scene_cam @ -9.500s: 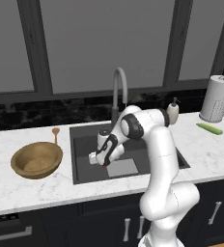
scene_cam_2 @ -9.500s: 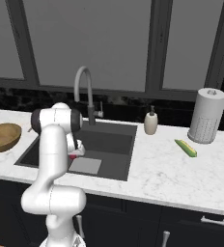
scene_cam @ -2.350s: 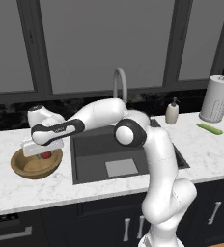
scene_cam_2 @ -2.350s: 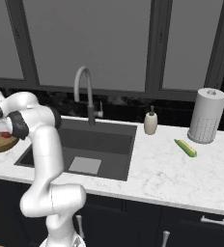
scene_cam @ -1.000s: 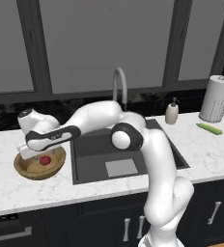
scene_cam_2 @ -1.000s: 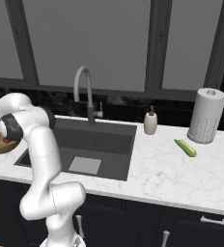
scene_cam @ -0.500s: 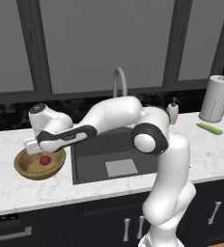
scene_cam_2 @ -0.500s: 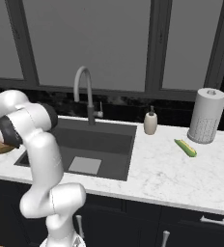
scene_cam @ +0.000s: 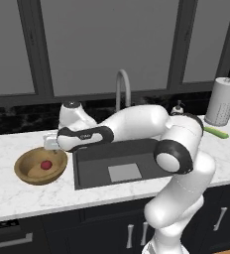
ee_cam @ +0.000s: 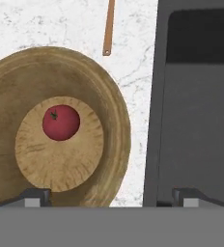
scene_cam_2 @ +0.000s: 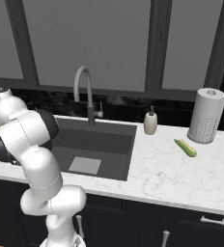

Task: Pick the tomato from the sink and place it in the bowl. Then pick the bowl and place it in the microwave. Then close the microwave door and press the start button.

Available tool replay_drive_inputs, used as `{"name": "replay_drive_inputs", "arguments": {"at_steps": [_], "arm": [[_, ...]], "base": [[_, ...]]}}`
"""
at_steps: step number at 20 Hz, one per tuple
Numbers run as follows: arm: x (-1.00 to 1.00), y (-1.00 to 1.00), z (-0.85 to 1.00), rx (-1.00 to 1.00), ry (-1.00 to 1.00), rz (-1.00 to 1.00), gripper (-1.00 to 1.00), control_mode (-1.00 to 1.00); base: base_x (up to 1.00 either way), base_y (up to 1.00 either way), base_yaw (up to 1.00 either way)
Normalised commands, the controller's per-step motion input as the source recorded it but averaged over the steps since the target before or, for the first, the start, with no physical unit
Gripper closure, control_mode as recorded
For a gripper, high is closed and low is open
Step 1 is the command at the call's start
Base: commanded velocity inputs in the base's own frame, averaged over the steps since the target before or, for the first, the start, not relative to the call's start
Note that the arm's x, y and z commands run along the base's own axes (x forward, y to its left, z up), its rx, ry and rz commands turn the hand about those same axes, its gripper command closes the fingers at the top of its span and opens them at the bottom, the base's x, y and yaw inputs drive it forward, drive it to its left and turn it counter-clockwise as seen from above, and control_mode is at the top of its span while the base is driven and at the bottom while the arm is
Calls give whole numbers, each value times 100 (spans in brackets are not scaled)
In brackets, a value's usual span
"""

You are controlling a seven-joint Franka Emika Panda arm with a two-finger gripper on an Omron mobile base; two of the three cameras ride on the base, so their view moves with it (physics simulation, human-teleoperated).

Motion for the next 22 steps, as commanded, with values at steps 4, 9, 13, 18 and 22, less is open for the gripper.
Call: {"name": "replay_drive_inputs", "arguments": {"at_steps": [4,9,13,18,22], "arm": [[0,-25,0,13,16,0,-100,-100],[17,3,-2,0,13,0,-100,-100],[26,9,0,0,15,0,-100,-100],[22,23,-20,0,16,0,-100,-100],[21,32,-18,0,12,0,-100,-100]], "base": [[0,0,0],[0,0,0],[0,0,0],[0,0,0],[0,0,0]]}}
